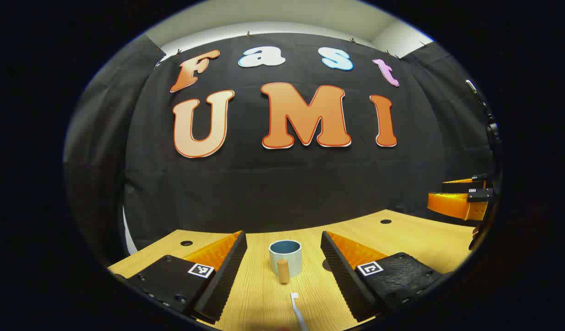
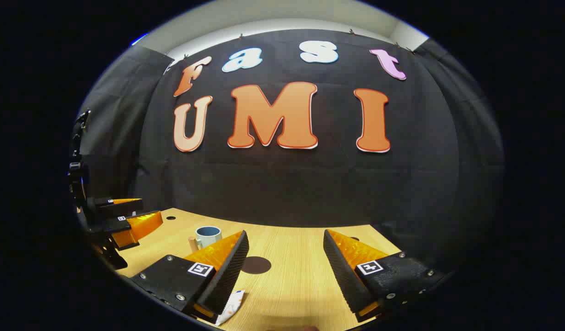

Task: Put the toothbrush and toothpaste on the desktop into the cup, then pick up the cup and place it on the coaster on the desktop.

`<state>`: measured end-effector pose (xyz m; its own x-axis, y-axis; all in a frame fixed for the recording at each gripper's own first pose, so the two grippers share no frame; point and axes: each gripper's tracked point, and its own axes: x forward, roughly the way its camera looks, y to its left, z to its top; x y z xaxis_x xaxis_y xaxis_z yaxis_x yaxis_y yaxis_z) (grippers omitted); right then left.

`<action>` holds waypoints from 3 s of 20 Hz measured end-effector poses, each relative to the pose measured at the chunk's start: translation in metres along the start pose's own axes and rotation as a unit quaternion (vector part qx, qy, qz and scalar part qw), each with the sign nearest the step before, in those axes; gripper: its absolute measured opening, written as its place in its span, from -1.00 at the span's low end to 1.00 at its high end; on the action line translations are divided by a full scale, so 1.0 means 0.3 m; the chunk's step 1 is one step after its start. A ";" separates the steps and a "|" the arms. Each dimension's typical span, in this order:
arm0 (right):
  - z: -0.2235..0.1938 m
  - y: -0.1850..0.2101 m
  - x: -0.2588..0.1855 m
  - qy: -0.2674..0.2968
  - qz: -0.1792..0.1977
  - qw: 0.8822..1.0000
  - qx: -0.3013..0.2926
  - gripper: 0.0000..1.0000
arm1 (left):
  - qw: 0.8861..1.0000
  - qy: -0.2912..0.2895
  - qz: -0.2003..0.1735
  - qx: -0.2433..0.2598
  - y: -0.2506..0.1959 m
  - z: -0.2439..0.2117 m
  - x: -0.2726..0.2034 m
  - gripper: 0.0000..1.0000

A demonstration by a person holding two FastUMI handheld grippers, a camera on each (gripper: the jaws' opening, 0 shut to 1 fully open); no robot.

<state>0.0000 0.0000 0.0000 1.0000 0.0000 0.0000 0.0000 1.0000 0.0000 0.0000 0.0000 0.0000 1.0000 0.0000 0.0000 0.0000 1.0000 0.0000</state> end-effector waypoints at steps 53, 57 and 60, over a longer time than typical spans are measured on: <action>-0.477 0.325 -0.094 0.324 0.116 0.938 0.041 0.77 | 0.935 0.353 -0.039 -0.019 -0.063 -0.478 -0.027 0.96; -0.554 0.349 -0.085 0.359 0.115 0.926 0.028 0.63 | 0.916 0.396 -0.054 -0.021 -0.062 -0.536 -0.018 0.97; -0.609 0.363 -0.079 0.390 0.109 0.914 0.019 0.60 | 0.905 0.422 -0.051 -0.021 -0.067 -0.570 -0.014 0.96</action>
<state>-0.0236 0.1090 -0.1827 0.6715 0.2142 -0.7093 -0.1839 0.9755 0.1205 -0.0043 -0.0200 -0.1711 0.6387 -0.1108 -0.7615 0.0749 0.9938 -0.0818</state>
